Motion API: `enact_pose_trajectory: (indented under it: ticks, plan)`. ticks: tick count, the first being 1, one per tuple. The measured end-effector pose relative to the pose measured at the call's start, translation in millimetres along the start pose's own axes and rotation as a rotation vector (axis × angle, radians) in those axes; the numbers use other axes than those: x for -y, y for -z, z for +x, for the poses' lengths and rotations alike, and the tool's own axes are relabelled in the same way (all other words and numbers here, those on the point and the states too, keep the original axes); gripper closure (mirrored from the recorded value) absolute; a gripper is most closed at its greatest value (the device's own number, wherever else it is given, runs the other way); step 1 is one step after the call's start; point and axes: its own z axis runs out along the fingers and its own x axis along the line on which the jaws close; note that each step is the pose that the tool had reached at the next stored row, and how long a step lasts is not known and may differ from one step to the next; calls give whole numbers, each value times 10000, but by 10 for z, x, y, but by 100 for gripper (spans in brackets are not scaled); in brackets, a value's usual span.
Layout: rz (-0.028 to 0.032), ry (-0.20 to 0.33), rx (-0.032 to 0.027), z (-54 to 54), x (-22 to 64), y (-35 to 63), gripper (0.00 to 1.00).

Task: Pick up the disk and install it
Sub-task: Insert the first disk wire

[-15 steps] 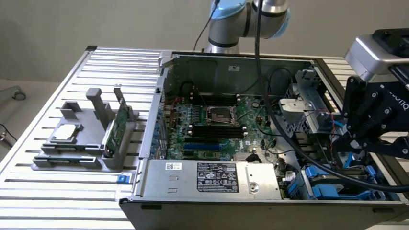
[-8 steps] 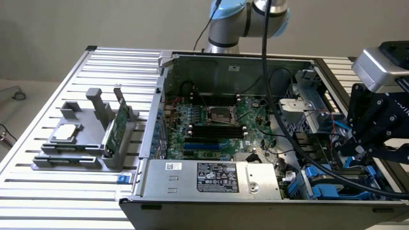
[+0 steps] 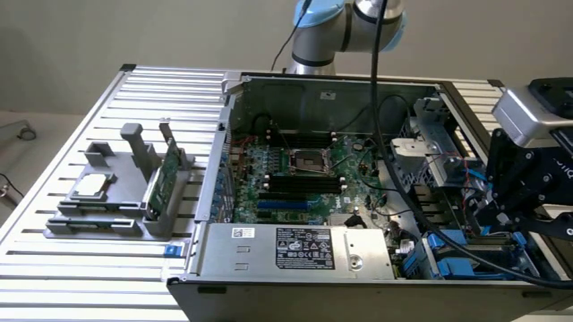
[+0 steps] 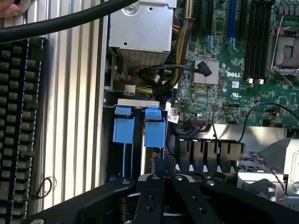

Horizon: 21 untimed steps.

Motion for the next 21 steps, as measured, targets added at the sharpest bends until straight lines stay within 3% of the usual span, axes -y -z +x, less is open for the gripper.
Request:
enact_pose_trajectory:
  ticks: [10, 21]
  plan:
    - [-3, 58, -1, 36, 66, -177, 89]
    - [-5, 67, 2, 124, 76, -348, 89]
